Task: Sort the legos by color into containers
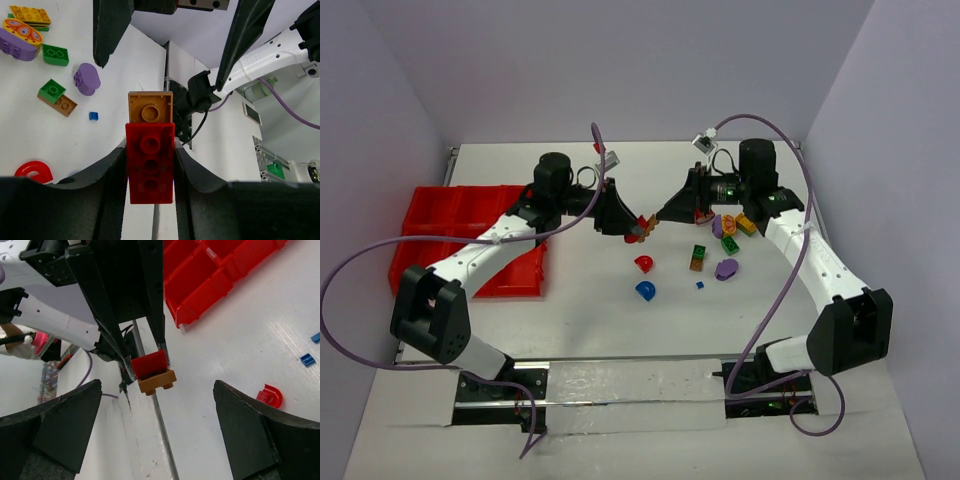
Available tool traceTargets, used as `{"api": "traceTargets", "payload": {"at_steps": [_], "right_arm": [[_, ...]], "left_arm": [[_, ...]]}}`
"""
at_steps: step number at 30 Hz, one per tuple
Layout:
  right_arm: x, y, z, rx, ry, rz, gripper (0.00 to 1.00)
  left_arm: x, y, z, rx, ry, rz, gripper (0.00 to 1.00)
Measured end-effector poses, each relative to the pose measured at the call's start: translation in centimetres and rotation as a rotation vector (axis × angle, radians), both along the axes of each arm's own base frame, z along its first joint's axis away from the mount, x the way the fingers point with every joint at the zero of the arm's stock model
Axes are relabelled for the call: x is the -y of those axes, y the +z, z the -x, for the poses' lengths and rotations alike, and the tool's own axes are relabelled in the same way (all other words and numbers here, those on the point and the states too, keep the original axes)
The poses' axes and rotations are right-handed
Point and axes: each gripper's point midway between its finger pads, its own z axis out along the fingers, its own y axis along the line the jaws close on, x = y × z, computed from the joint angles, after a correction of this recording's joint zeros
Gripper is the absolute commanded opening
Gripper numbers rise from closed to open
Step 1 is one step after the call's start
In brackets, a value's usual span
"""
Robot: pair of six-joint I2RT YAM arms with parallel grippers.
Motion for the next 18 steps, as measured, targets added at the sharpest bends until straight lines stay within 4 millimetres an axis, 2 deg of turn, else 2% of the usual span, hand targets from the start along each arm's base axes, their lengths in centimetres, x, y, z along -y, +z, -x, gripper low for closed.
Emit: {"api": "traceTargets", "payload": {"at_steps": [4,9,11,18], "right_arm": [[-0.7,-0.1,0.7,-0.011,0.04,-0.006,0.97],[-1.3,-0.8,1.0,-0.042,0.076,-0.009,0.85],[-1.4,-1.1,1.0,-0.058,0.083,-0.01,0.76],[-1.7,-1.2,1.3,-0.069,0.109,-0.028,0.54]], "left_arm": [[0.1,0.1,0.1,-0.008,-0.002,0.01,0.0],[0.1,0.4,0.1,-0.013,-0.002,0.019,0.0],[0.1,0.5,0.1,-0.017,-0.002,0.023,0.0],[0.2,0.6,0.2,-0.025,-0.006,0.031,0.0]]}}
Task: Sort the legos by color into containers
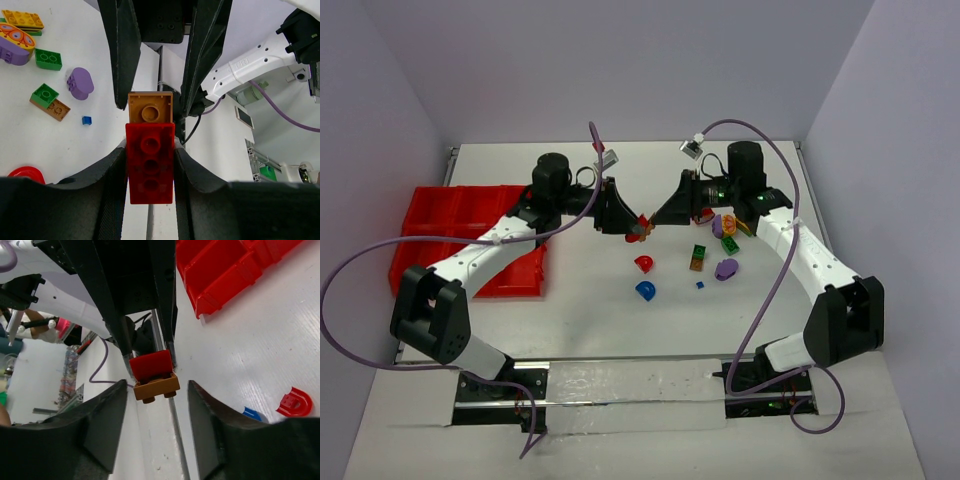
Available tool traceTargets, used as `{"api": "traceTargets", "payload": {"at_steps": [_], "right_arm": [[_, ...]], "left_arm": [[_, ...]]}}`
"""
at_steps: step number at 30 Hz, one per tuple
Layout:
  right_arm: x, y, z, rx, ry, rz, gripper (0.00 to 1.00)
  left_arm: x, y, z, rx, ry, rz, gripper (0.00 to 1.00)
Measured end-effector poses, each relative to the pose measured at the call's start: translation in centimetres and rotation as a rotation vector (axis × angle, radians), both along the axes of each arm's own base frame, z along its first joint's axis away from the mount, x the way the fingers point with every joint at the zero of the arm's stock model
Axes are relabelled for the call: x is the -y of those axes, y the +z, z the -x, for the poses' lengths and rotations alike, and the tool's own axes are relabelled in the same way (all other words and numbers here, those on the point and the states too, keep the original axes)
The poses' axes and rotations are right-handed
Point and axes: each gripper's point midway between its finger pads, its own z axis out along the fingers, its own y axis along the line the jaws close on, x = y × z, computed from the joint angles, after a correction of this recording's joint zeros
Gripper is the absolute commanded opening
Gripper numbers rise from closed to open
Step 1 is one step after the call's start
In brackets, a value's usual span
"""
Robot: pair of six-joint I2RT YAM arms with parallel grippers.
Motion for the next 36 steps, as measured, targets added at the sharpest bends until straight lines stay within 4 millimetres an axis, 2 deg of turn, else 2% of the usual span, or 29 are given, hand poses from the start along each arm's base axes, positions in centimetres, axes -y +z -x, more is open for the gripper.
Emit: {"api": "traceTargets", "payload": {"at_steps": [2,5,7,9,10,17,21,26,30,32,34,36], "right_arm": [[-0.1,0.3,0.0,0.003,0.007,-0.01,0.51],[-0.2,0.6,0.1,0.005,0.013,-0.02,0.4],[-0.2,0.6,0.0,0.005,0.017,-0.025,0.27],[-0.3,0.7,0.1,0.009,0.023,-0.029,0.08],[-0.3,0.7,0.1,0.009,0.024,-0.03,0.02],[-0.3,0.3,0.2,0.016,0.027,-0.015,0.0],[-0.3,-0.4,0.4,0.029,0.032,0.014,0.0],[0.1,-1.4,0.7,0.029,0.036,0.053,0.0],[0.3,-2.2,0.6,0.027,0.02,0.085,0.0],[0.4,-2.6,0.4,0.027,0.002,0.105,0.0],[0.6,-2.8,-0.1,0.033,-0.025,0.13,0.0],[0.7,-2.7,-0.8,0.048,-0.052,0.149,0.0]], "left_arm": [[0.0,0.0,0.0,-0.001,0.0,0.001,0.0],[0.0,0.0,0.2,-0.005,-0.007,0.003,0.0],[-0.1,0.2,0.3,-0.003,-0.009,0.007,0.0],[-0.1,0.3,0.3,-0.003,-0.008,0.008,0.0],[-0.1,0.2,0.3,-0.003,-0.007,0.007,0.0],[-0.4,0.0,0.1,-0.007,0.001,0.001,0.0],[-1.7,-0.1,-1.0,0.007,0.038,-0.007,0.0],[-6.9,-0.2,-5.3,0.013,0.205,-0.031,0.0],[-10.5,-0.1,-7.5,0.029,0.311,-0.072,0.0],[-12.7,0.3,-9.3,0.068,0.397,-0.115,0.0],[-16.1,0.5,-12.4,0.112,0.573,-0.212,0.0],[-20.8,0.9,-16.0,0.171,0.784,-0.335,0.0]]}}
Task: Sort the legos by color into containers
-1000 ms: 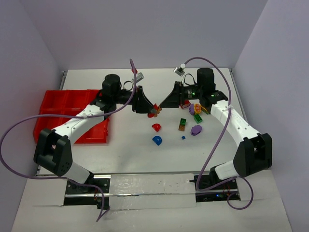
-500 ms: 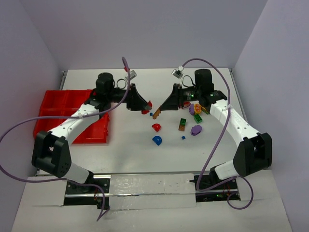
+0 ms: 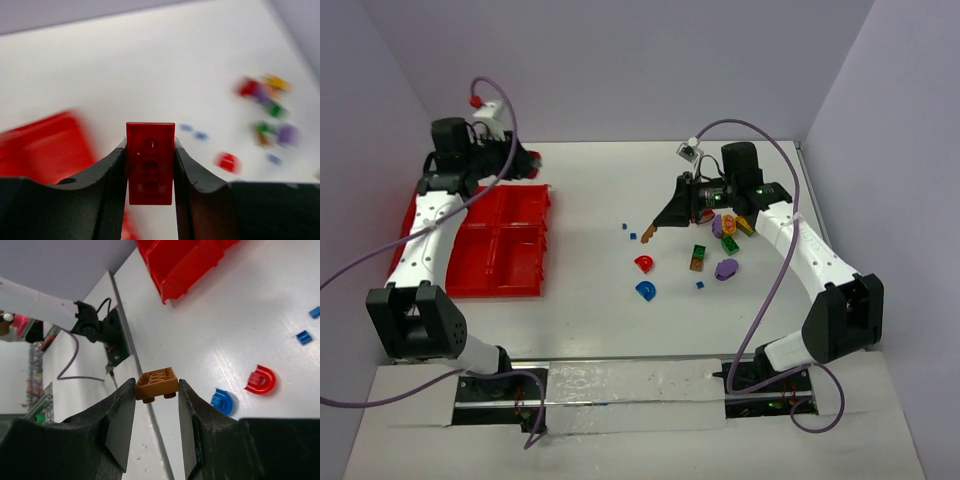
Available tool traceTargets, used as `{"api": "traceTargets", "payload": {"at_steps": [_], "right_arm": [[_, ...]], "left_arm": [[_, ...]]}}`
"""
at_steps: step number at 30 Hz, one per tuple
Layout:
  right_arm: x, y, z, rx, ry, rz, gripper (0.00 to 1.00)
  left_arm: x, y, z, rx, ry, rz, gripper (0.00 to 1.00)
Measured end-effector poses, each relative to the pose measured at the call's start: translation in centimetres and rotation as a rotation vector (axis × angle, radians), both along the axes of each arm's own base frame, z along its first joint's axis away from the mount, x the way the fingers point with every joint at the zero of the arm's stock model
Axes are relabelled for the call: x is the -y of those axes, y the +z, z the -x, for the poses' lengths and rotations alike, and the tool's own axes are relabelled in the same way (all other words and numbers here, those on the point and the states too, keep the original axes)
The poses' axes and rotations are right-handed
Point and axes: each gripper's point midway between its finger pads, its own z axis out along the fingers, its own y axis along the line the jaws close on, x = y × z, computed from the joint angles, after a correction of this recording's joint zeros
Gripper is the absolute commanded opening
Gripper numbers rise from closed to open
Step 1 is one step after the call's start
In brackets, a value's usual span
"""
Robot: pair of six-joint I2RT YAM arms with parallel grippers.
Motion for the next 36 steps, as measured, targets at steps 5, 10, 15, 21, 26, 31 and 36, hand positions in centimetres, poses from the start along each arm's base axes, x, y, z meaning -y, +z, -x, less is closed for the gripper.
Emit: {"api": "traceTargets", "payload": {"at_steps": [5,10,15,21,26,31,36], "right_arm": [[0.2,0.5,-2.3,0.049,-0.075,0.05,0.0],[0.5,0.0,-4.3,0.061,-0.141,0.1,0.0],[0.9,-0.7,-5.1,0.054,-0.174,0.136,0.0],[1.1,-1.3,-5.3,0.037,-0.186,0.161,0.0],[1.0,-1.3,-5.8,0.034,-0.189,0.166,0.0],[1.0,-1.2,-5.9,0.047,-0.187,0.17,0.0],[1.1,-1.3,-5.9,0.054,-0.182,0.174,0.0]], "left_arm": [[-16.1,-1.4,-6.3,-0.034,0.5,-0.225,0.0],[-29.0,-7.5,-7.0,-0.227,0.783,-0.364,0.0],[-32.2,-12.3,-6.3,-0.369,0.825,-0.453,0.04],[-32.9,-14.6,-6.2,-0.418,0.823,-0.501,0.14],[-33.4,-16.0,-6.8,-0.436,0.822,-0.512,0.18],[-33.9,-17.9,-7.5,-0.462,0.815,-0.524,0.2],[-34.5,-19.6,-7.6,-0.488,0.821,-0.55,0.42]]}}
